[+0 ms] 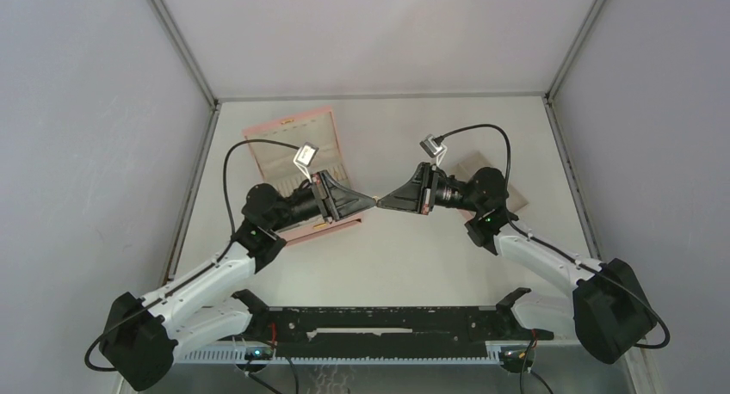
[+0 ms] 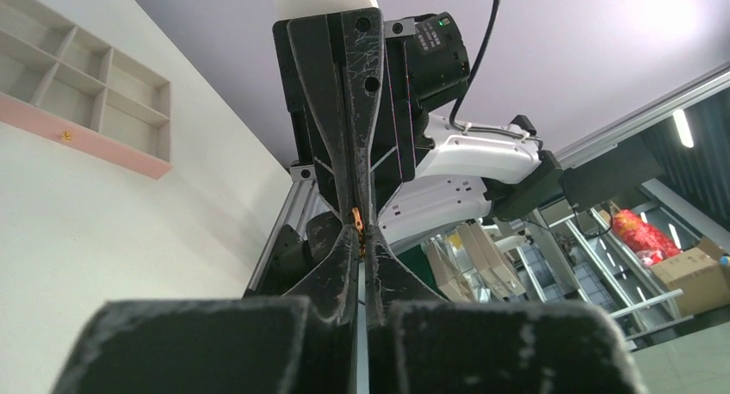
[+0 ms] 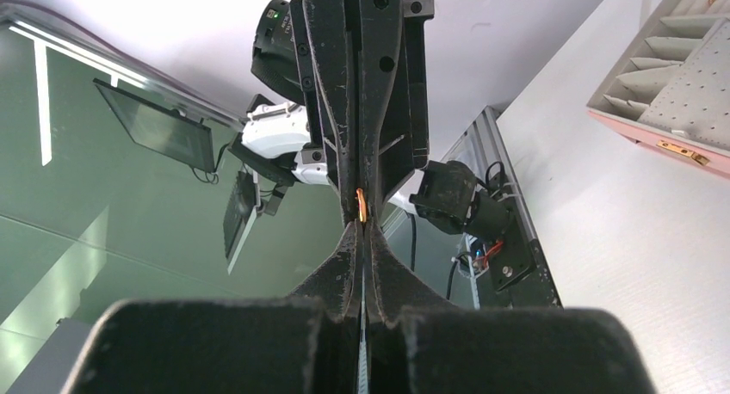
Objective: Organize the mixed jewelry
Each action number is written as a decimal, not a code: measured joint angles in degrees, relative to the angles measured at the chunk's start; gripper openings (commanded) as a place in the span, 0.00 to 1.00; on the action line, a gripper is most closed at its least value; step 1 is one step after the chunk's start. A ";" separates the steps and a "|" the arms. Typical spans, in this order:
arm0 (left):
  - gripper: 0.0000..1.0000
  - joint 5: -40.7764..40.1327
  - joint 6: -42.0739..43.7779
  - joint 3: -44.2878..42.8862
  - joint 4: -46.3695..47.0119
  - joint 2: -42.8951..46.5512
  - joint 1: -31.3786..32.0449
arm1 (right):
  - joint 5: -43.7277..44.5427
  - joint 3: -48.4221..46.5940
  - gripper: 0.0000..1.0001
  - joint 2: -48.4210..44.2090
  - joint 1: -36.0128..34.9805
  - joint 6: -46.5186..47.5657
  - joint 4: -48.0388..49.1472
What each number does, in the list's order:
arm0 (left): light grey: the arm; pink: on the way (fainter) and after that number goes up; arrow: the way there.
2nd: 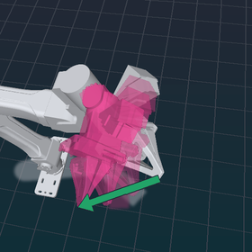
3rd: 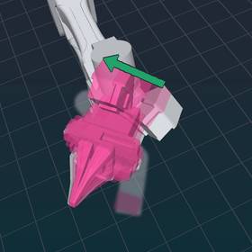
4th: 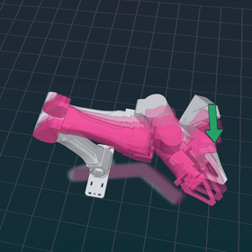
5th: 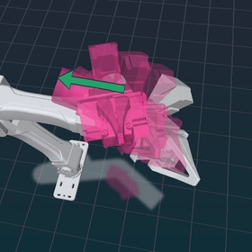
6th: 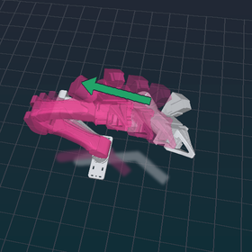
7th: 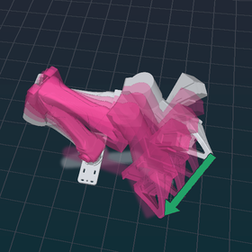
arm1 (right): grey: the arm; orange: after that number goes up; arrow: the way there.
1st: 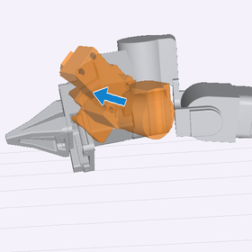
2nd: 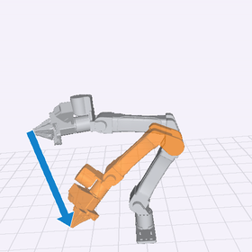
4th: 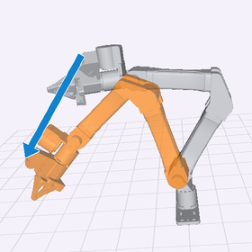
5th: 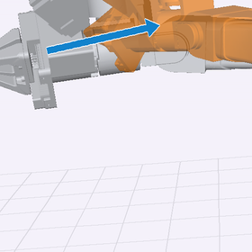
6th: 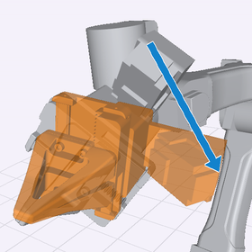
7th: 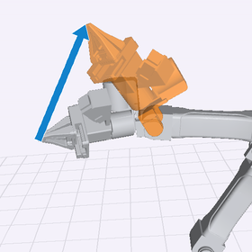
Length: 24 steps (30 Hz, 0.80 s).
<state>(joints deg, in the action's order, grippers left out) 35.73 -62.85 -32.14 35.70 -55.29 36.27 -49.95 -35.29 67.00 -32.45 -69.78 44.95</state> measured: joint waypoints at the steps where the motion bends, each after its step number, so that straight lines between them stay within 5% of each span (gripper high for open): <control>1: 0.00 -0.02 -0.15 0.00 0.04 0.00 0.00 | 0.00 0.00 0.00 0.00 0.00 0.00 0.00; 3: 0.00 -0.04 -0.15 0.00 0.07 0.00 0.00 | 0.00 0.00 0.06 0.00 0.00 0.07 0.00; 6: 0.00 -0.52 0.33 -0.07 -1.53 0.55 -0.24 | 0.26 0.00 0.40 -0.04 0.09 0.68 -0.87; 8: 0.00 -1.29 2.45 -0.85 -7.10 2.05 -0.98 | 0.63 0.04 0.49 -0.52 0.50 1.75 -3.65; 17: 0.00 -18.62 21.20 -23.04 -56.57 4.48 -9.49 | 9.68 -4.07 0.51 -8.66 4.66 17.70 -34.23; 24: 0.00 -38.29 30.45 -32.54 -77.07 -8.24 -11.21 | 13.33 -6.40 0.49 -7.89 5.46 24.92 -46.82</control>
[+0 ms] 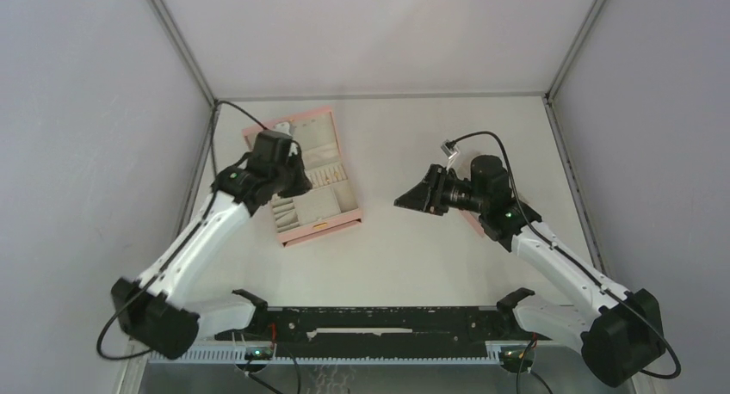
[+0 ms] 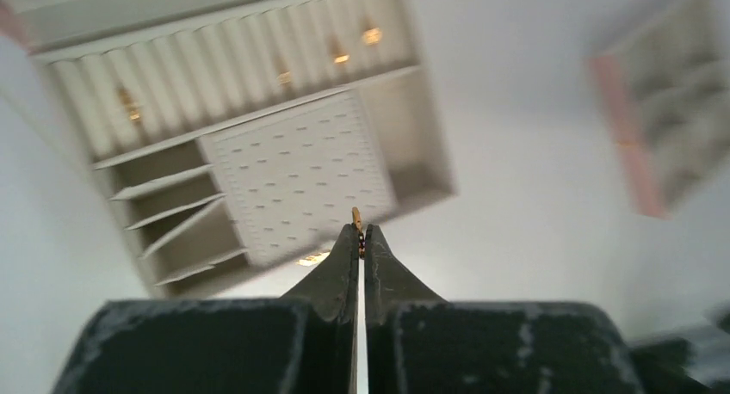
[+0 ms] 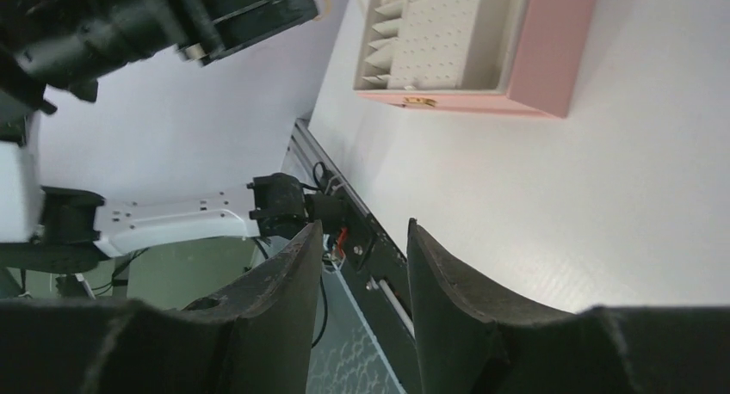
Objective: Organize the mixed jewelry
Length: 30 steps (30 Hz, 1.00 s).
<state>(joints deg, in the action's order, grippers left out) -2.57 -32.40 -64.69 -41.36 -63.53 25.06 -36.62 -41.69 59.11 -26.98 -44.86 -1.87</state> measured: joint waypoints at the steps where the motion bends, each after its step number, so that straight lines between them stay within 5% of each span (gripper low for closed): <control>1: 0.00 -1.86 0.81 -0.48 -1.22 -2.86 -0.02 | 0.17 0.00 0.49 0.20 0.00 0.31 -0.79; 11: 0.00 -11.34 3.93 -4.28 -4.90 -19.61 -2.14 | 1.38 0.00 0.48 0.09 0.00 3.96 -7.30; 30: 0.00 -14.03 4.20 -4.57 1.03 -25.16 -6.14 | 1.62 0.00 0.44 0.92 0.00 4.96 -8.61</control>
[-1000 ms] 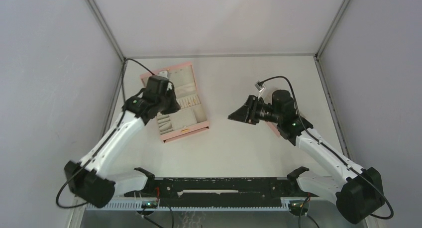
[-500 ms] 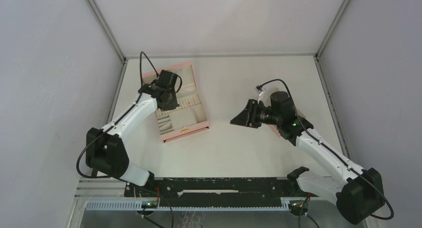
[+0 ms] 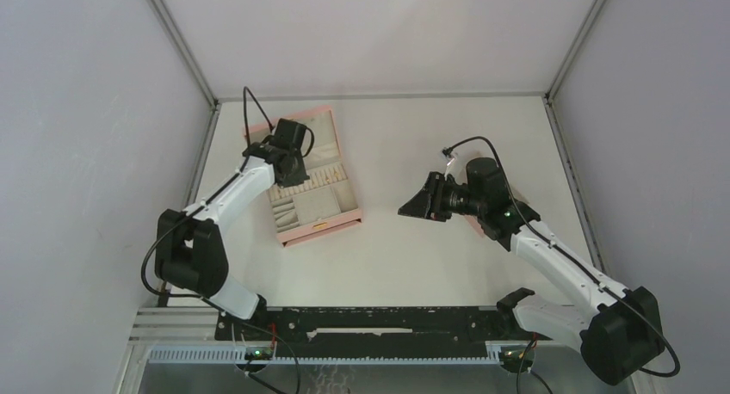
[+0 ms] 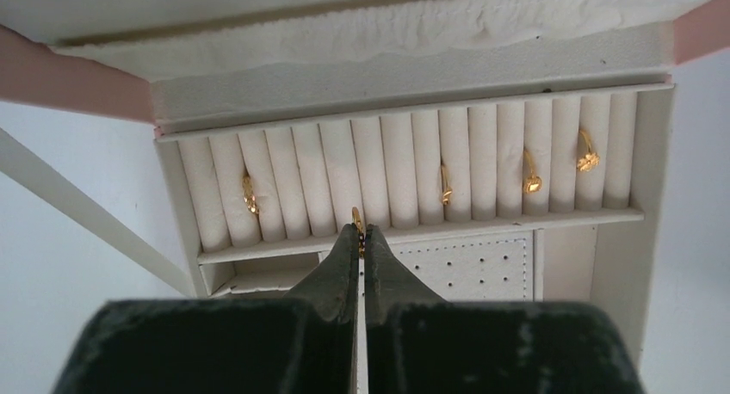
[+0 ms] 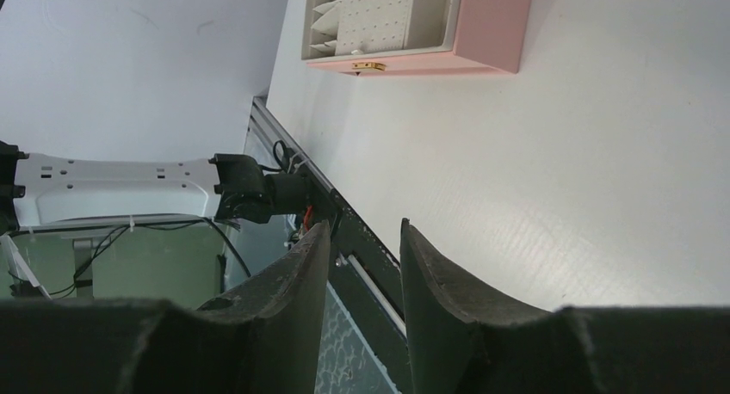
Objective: Organize the mixed jewelry
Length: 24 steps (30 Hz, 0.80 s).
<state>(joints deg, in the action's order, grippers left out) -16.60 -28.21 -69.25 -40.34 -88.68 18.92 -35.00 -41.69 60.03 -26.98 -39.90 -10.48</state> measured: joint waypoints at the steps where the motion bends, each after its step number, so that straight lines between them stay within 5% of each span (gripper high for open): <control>1: 0.00 -0.02 0.02 0.00 0.28 -0.17 -0.04 | -0.02 0.00 0.43 0.04 0.00 0.00 0.00; 24: 0.00 -2.27 -2.89 7.43 6.64 -0.28 -0.37 | -1.38 0.00 0.40 2.47 0.00 -0.02 0.48</control>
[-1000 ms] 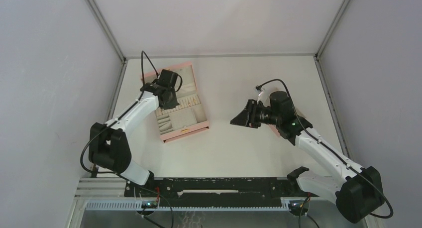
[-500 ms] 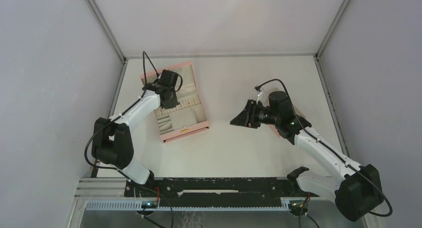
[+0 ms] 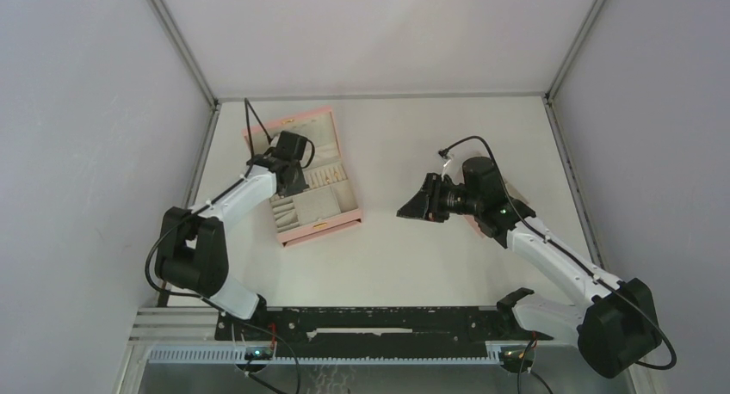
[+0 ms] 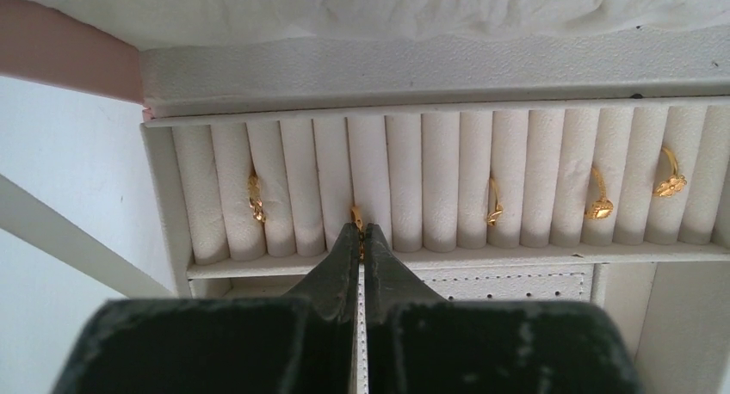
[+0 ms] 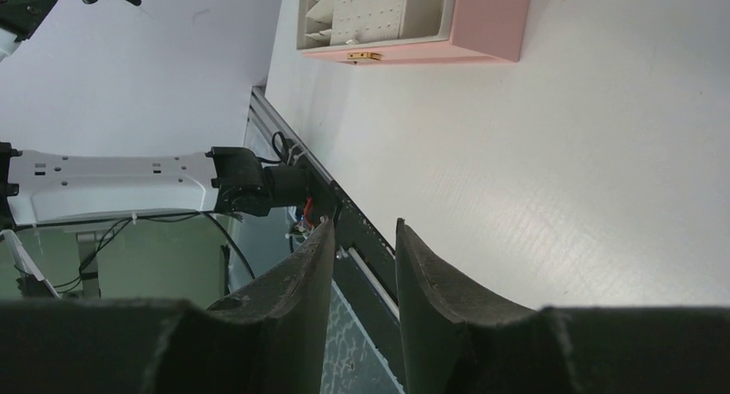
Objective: Organize the mixed jewelry
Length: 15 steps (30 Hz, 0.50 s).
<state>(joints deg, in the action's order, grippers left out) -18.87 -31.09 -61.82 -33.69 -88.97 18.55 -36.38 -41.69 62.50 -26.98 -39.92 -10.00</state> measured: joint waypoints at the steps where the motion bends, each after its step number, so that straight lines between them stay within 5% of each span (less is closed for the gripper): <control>1: 0.00 -0.02 -0.02 0.00 0.02 0.00 0.00 | -0.11 0.00 0.40 0.00 0.00 0.00 0.02; 15: 0.03 -1.01 -0.46 -0.09 0.98 -1.88 0.02 | -0.42 0.00 0.39 0.00 0.00 -0.07 0.46</control>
<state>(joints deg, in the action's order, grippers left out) -19.88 -31.55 -61.91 -32.71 -90.85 18.57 -36.80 -41.69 62.50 -26.98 -39.99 -9.54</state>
